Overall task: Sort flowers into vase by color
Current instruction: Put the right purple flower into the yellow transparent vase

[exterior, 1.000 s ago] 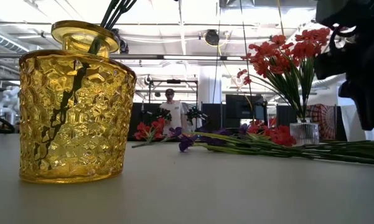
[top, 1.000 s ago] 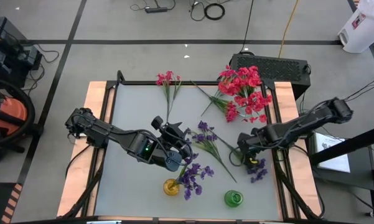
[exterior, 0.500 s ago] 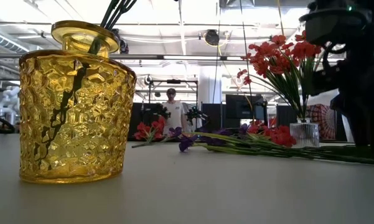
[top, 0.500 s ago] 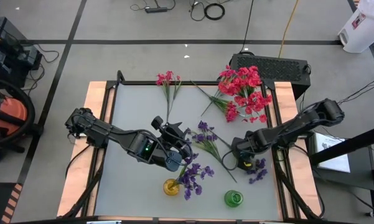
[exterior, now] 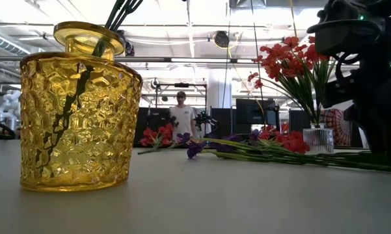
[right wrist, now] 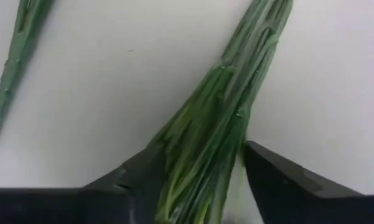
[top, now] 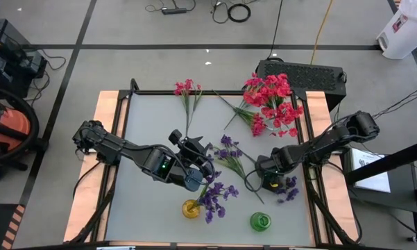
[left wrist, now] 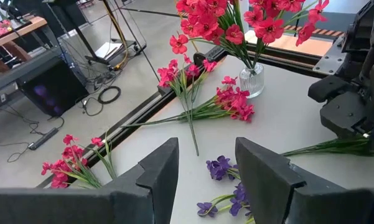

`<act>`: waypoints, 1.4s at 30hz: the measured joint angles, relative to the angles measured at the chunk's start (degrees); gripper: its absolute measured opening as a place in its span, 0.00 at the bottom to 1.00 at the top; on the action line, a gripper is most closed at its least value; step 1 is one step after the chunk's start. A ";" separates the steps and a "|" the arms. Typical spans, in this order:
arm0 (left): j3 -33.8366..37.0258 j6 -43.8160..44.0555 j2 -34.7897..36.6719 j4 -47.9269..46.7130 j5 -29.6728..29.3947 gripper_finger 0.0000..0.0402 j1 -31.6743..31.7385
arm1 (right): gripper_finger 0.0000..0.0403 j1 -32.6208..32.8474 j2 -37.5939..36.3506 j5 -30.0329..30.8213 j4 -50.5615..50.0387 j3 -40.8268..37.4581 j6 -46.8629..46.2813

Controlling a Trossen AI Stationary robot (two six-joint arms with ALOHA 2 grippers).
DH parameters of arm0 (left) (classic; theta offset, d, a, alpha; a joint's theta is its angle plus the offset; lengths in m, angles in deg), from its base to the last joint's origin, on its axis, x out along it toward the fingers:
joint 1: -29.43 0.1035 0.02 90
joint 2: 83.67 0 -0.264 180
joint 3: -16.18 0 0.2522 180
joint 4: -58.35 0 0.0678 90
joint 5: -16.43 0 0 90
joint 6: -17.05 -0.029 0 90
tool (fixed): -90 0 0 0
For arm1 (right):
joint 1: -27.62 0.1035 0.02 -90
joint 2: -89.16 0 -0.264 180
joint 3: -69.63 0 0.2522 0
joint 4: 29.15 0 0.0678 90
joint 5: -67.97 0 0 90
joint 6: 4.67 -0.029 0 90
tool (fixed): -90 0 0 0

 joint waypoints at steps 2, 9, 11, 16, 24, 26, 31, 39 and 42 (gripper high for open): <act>0.00 0.00 0.00 0.00 -0.01 0.41 0.00 | 0.46 0.00 0.00 -0.41 -0.20 0.00 0.02; 0.00 0.00 0.00 0.00 -0.01 0.41 0.01 | 0.14 0.02 -0.02 -0.69 -1.17 0.00 -0.35; 0.00 0.00 0.00 0.00 0.00 0.41 0.01 | 0.05 0.02 -0.06 -0.65 -1.73 0.00 -0.33; 0.00 0.00 0.00 0.00 0.00 0.41 0.02 | 0.04 0.02 -0.44 -0.93 -3.07 0.00 -0.37; 0.00 0.00 0.00 0.00 -0.02 0.41 0.00 | 0.01 0.02 -6.14 -1.65 -6.07 -0.24 -1.22; -0.02 0.00 0.00 0.00 0.00 0.41 0.02 | 0.01 0.02 -8.48 -1.65 -7.15 -0.24 -1.76; -0.02 0.00 0.00 0.00 0.00 0.41 0.00 | 0.01 0.02 -15.11 -1.79 -9.07 -0.23 -1.88; 0.00 0.00 0.00 0.00 -0.01 0.41 0.00 | 0.01 0.02 -26.65 -3.26 -10.10 -0.20 -1.39; 0.00 0.00 0.00 0.00 0.00 0.41 0.00 | 0.01 0.02 -30.65 -3.51 -10.09 -0.18 -0.31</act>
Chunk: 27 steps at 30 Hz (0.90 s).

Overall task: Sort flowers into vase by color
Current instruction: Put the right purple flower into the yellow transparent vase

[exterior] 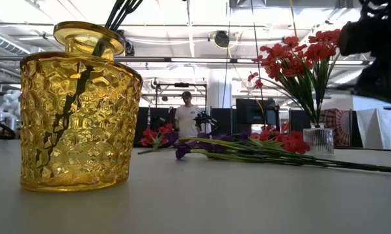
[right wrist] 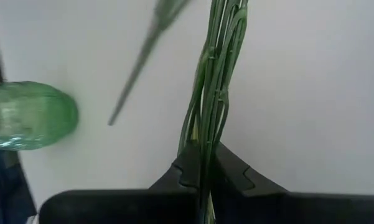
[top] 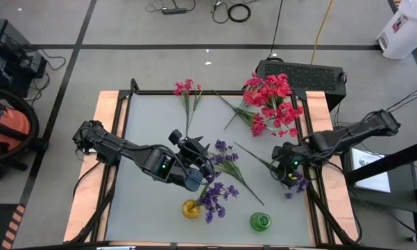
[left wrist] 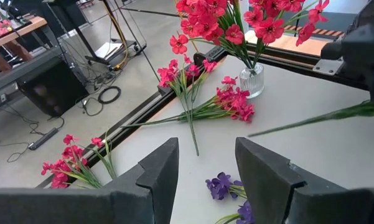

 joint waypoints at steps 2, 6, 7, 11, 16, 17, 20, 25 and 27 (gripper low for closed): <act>-0.02 0.00 0.00 0.00 -0.02 0.41 0.02 | 0.01 0.00 -2.39 0.00 -0.02 0.00 0.29; -0.01 0.00 0.00 0.00 0.00 0.41 0.01 | 0.01 0.00 -5.95 0.00 0.00 0.00 1.62; -0.01 0.00 0.00 0.00 -0.02 0.41 0.02 | 0.01 0.00 -6.59 0.00 0.02 0.00 2.07; 0.00 0.00 0.00 0.00 0.00 0.41 0.02 | 0.01 0.00 -7.66 0.02 1.41 0.00 4.37; 0.00 0.00 0.00 0.00 0.00 0.41 0.02 | 0.02 -0.02 -7.49 0.04 4.55 0.09 7.73; 0.00 0.00 0.00 0.00 0.00 0.41 0.01 | 0.02 -0.02 -7.46 0.04 5.08 0.09 8.11; 0.00 0.00 0.00 0.02 -0.01 0.41 0.02 | 0.02 -0.02 -7.49 0.04 6.70 0.09 9.05; 0.00 0.00 0.00 0.01 -0.01 0.41 0.02 | 0.02 -0.04 -7.46 0.04 9.38 0.09 9.19; 0.00 0.00 0.00 0.02 0.00 0.41 0.02 | 0.02 -0.04 -7.46 0.04 10.58 0.09 9.19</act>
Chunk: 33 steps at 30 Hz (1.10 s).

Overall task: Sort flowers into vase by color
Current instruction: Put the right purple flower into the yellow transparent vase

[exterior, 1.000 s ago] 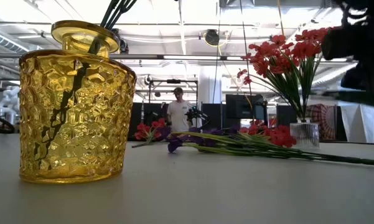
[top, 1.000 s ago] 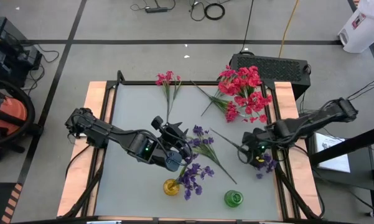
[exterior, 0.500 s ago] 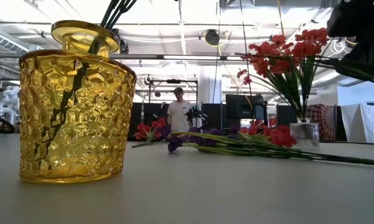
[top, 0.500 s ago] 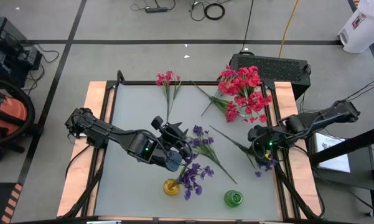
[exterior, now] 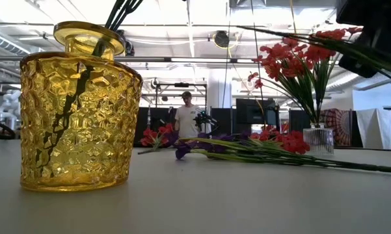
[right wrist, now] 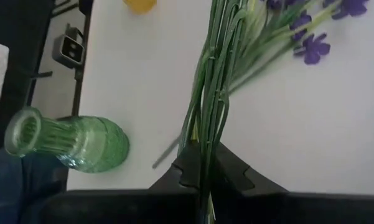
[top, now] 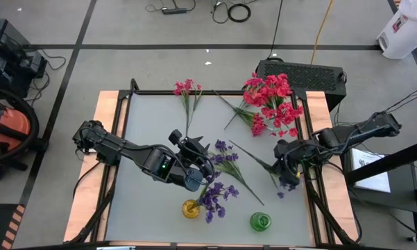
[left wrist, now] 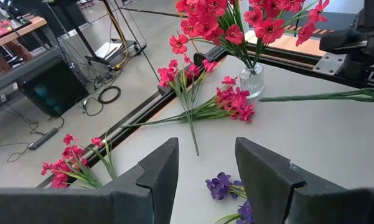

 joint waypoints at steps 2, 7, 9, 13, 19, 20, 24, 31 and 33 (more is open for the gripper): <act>0.00 0.00 0.00 0.00 0.00 0.41 0.00 | 0.02 0.00 0.00 0.02 0.85 0.00 0.16; 0.00 -0.04 0.00 -0.02 -0.02 0.41 0.00 | 0.02 0.00 0.02 0.14 4.82 0.00 0.42; 0.00 -0.02 0.00 0.00 -0.29 0.41 0.02 | 0.02 0.00 0.25 0.35 6.57 0.00 0.42; 0.00 -0.02 0.00 0.15 -0.39 0.41 0.30 | 0.02 -0.07 1.36 0.39 9.17 0.00 0.42; 0.00 -0.22 0.00 4.32 -0.02 0.41 0.42 | 0.02 -0.11 2.76 0.50 12.86 0.00 0.45; 0.00 -1.14 0.00 5.25 0.99 0.41 0.42 | 0.02 -0.10 2.89 0.55 13.43 0.00 0.71; -0.42 -13.51 -0.02 8.28 8.03 0.41 0.42 | 0.02 -0.11 3.17 0.57 15.60 0.00 1.47; -4.41 -40.88 -0.05 8.94 11.29 0.41 0.39 | 0.02 -0.11 3.15 0.57 15.78 0.00 1.49; -5.80 -47.29 -0.07 9.21 9.53 0.41 0.61 | 0.02 -0.10 3.15 0.57 15.76 0.00 1.49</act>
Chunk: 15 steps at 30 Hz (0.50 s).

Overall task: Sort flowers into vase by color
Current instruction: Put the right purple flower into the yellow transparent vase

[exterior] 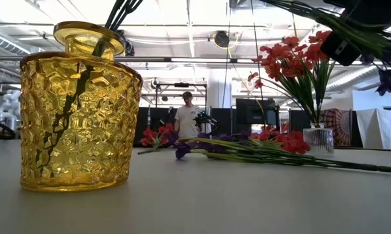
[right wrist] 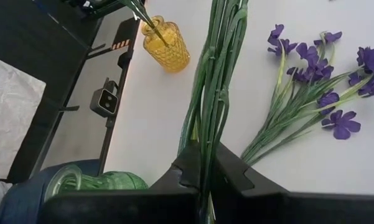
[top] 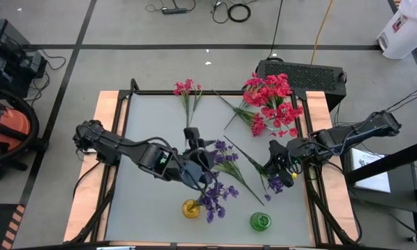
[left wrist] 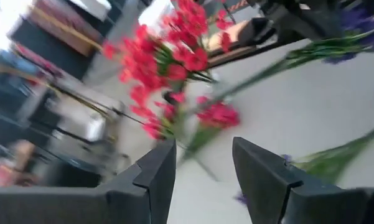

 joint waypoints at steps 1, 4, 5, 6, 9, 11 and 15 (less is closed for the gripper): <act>-0.67 -2.99 0.03 0.07 -0.39 0.41 0.25 | 0.02 -0.01 0.00 0.00 0.02 0.00 0.00; -1.41 -10.50 0.09 0.57 -0.81 0.41 1.70 | 0.02 -0.01 0.00 0.07 0.22 0.00 0.00; -1.50 -12.83 0.06 0.89 -0.81 0.41 2.33 | 0.02 0.01 0.00 0.58 0.56 0.00 0.00; -1.69 -15.11 0.02 1.17 -0.81 0.41 2.92 | 0.02 0.01 0.00 1.44 1.04 0.00 -0.01; -2.09 -23.05 0.07 1.43 -0.92 0.41 4.79 | 0.02 -0.04 0.00 4.33 3.37 0.00 -0.08; -2.09 -29.11 0.07 1.31 -0.96 0.41 5.93 | 0.02 -0.44 0.00 5.40 5.45 0.00 -0.28; -2.09 -40.24 0.01 1.32 -1.76 0.41 7.35 | 0.02 -2.15 0.00 5.90 9.28 0.00 -2.02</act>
